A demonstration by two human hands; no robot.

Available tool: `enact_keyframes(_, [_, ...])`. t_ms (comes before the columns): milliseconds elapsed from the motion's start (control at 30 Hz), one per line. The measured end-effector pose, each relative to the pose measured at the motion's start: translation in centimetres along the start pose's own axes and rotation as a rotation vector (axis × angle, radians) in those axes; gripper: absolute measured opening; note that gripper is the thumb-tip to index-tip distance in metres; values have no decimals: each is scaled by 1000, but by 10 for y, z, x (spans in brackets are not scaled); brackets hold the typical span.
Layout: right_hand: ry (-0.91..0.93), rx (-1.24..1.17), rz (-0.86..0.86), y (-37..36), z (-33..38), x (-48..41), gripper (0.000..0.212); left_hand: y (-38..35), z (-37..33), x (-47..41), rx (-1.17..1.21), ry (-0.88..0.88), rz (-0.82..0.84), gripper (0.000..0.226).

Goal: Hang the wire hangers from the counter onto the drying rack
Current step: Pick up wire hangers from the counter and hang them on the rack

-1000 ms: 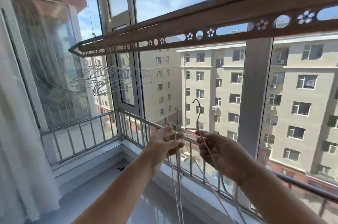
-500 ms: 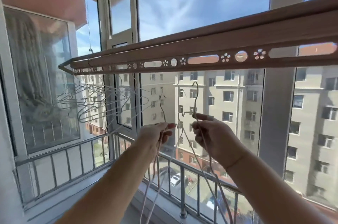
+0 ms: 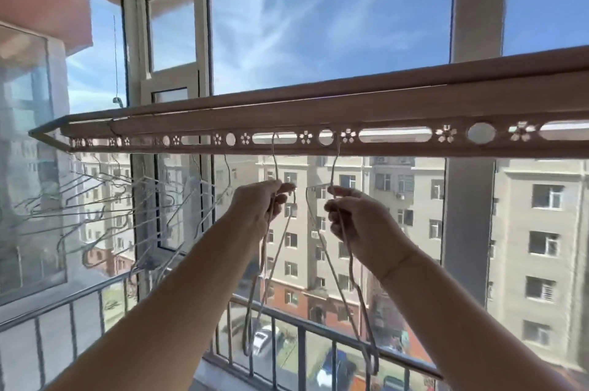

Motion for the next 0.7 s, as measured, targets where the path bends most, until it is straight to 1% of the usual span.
enact_keyframes(133, [-8,30,-34,-2,-7,-6,28,6,-2,-18,5,4,-2,23])
enact_keyframes(233, [-30,38,-64,2,-14,-10,28,10,0,-30,27,15,-4,15])
enact_keyframes(367, [-25,45,-71,6,-18,-14,29,17,9,-48,16,31,5,20])
enact_keyframes(500, [-17,13,-77,11,-22,-20,28,20,14,-55,31,26,44,18])
enact_keyframes(600, [-1,13,-89,17,-28,-23,23,25,19,-57,59,30,85,15])
enact_keyframes(700, [6,31,-121,31,-39,-21,20,39,32,-54,24,49,91,16])
Point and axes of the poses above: each hand's wrist, its own x-axis away from the middle knuckle, its own y-axis out of the back of the hand, z = x × y, the point moved 3 cm from there along -x, towards the middle knuckle, and after that the axes turned 5 degrees about z, right-handed, at the moved point
